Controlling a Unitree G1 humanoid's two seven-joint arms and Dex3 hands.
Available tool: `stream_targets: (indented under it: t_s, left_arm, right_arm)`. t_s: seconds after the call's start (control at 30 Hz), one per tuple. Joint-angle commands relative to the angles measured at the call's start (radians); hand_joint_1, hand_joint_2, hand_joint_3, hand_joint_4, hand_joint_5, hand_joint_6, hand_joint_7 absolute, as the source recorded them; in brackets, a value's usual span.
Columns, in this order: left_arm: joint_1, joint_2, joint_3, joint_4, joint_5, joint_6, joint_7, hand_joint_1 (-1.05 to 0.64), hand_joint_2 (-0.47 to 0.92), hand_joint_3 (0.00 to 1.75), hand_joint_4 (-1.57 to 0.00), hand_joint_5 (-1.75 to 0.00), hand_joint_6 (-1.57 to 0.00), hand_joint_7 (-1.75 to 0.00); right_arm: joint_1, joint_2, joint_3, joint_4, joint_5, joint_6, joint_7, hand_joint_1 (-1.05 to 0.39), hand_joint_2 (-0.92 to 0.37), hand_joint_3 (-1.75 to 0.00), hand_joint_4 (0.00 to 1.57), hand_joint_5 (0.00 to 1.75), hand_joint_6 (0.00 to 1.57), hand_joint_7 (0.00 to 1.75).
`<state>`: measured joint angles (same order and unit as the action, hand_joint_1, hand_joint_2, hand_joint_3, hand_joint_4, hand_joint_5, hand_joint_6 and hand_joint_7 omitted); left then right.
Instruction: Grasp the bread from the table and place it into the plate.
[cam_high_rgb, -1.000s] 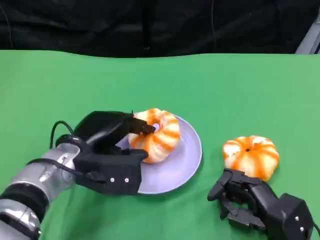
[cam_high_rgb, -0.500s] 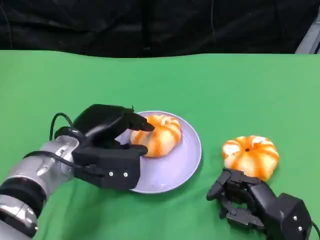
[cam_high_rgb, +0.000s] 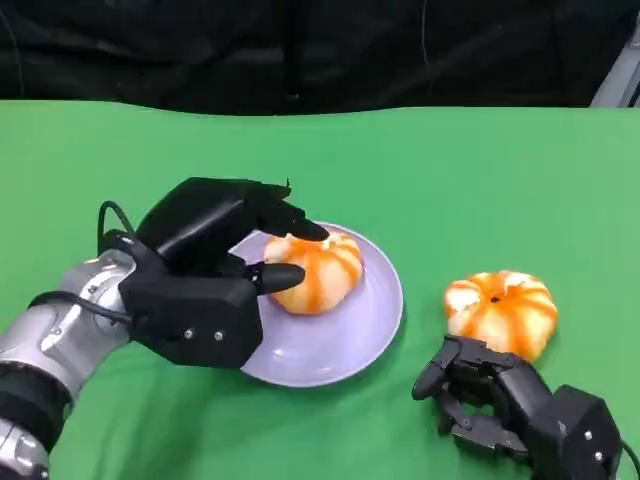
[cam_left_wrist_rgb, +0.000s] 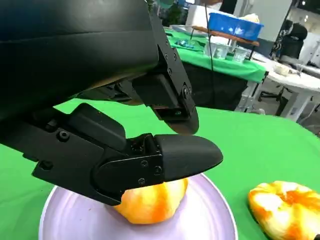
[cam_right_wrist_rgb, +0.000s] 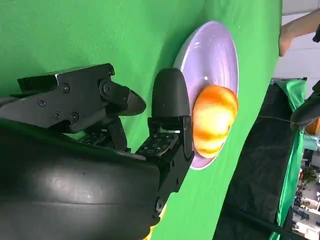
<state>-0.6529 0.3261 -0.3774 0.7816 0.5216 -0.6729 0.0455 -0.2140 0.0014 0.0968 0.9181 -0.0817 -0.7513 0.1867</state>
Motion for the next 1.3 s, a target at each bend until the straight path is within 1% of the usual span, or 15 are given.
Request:
stream_targets:
  t_s: [0.03, 0.1, 0.2, 0.37, 0.4, 0.43, 0.5, 0.63, 0.83, 0.9, 1.13, 1.3]
  left_arm:
    - [0.02, 0.015, 0.025, -0.022, -0.024, -0.001, -0.018, -0.91, 0.92, 0.74, -0.56, -0.02, -0.97, -0.03]
    - [0.021, 0.015, 0.028, -0.024, -0.023, 0.0, -0.021, -0.91, 0.92, 0.74, -0.56, -0.02, -0.98, -0.03]
    - [0.08, 0.005, 0.091, -0.021, -0.159, -0.032, -0.083, -0.9, 0.92, 0.65, -0.63, -0.03, -1.03, -0.03]
    - [0.103, 0.0, 0.122, -0.034, -0.209, -0.036, -0.127, -0.89, 0.92, 0.63, -0.65, -0.03, -1.04, -0.03]
    - [0.142, -0.013, 0.158, -0.041, -0.291, -0.068, -0.155, -0.89, 0.92, 0.63, -0.65, -0.03, -1.04, -0.02]
    - [0.173, -0.022, 0.186, -0.047, -0.355, -0.096, -0.18, -0.84, 0.92, 0.61, -0.7, -0.05, -1.04, -0.02]
    - [0.21, -0.032, 0.223, -0.051, -0.436, -0.136, -0.217, -0.81, 0.92, 0.6, -0.73, -0.05, -1.04, -0.01]
    - [0.225, -0.044, 0.256, -0.038, -0.488, -0.175, -0.267, -0.77, 0.92, 0.6, -0.75, -0.05, -1.03, -0.01]
    - [0.268, -0.039, 0.312, -0.014, -0.536, -0.26, -0.309, -0.78, 0.92, 0.62, -0.78, -0.04, -1.05, -0.01]
    - [0.289, -0.047, 0.33, -0.017, -0.592, -0.256, -0.356, -0.77, 0.92, 0.62, -0.8, -0.04, -1.06, -0.02]
    - [0.369, -0.071, 0.385, -0.059, -0.739, -0.197, -0.479, -0.85, 0.92, 0.57, -0.85, -0.04, -1.11, -0.03]
    - [0.415, -0.082, 0.432, -0.026, -0.837, -0.149, -0.611, -0.78, 0.92, 0.55, -0.86, -0.04, -1.1, -0.01]
  right_arm:
    - [0.007, -0.006, 0.0, 0.016, -0.001, 0.026, 0.007, 0.02, -0.83, -0.72, 0.68, 1.73, 0.7, 1.4]
    - [0.007, -0.006, -0.001, 0.016, -0.001, 0.026, 0.007, 0.02, -0.83, -0.72, 0.68, 1.73, 0.7, 1.4]
    - [0.008, -0.006, 0.002, 0.017, -0.008, 0.013, 0.002, 0.01, -0.82, -0.72, 0.67, 1.73, 0.7, 1.39]
    - [0.007, -0.006, 0.002, 0.02, -0.006, 0.009, 0.003, 0.01, -0.82, -0.72, 0.67, 1.74, 0.69, 1.39]
    - [0.011, -0.008, 0.0, 0.015, -0.003, 0.014, 0.007, 0.01, -0.82, -0.72, 0.67, 1.74, 0.69, 1.39]
    - [0.015, -0.01, -0.001, 0.01, 0.001, 0.018, 0.011, 0.01, -0.85, -0.68, 0.67, 1.74, 0.7, 1.36]
    - [0.02, -0.012, -0.004, 0.002, 0.006, 0.024, 0.017, 0.02, -0.88, -0.63, 0.68, 1.74, 0.71, 1.35]
    - [0.02, -0.016, -0.006, 0.003, 0.004, 0.023, 0.019, 0.02, -0.9, -0.59, 0.68, 1.74, 0.72, 1.34]
    - [0.02, -0.016, -0.01, 0.006, 0.013, 0.027, 0.03, 0.02, -0.9, -0.58, 0.67, 1.74, 0.72, 1.34]
    - [0.02, -0.017, -0.012, 0.008, 0.015, 0.023, 0.033, 0.02, -0.9, -0.58, 0.67, 1.74, 0.72, 1.34]
    - [0.023, -0.02, -0.013, 0.004, 0.012, 0.022, 0.03, 0.01, -0.88, -0.61, 0.68, 1.72, 0.72, 1.34]
    - [0.027, -0.022, -0.013, 0.0, 0.011, 0.025, 0.031, 0.02, -0.89, -0.62, 0.68, 1.72, 0.72, 1.35]
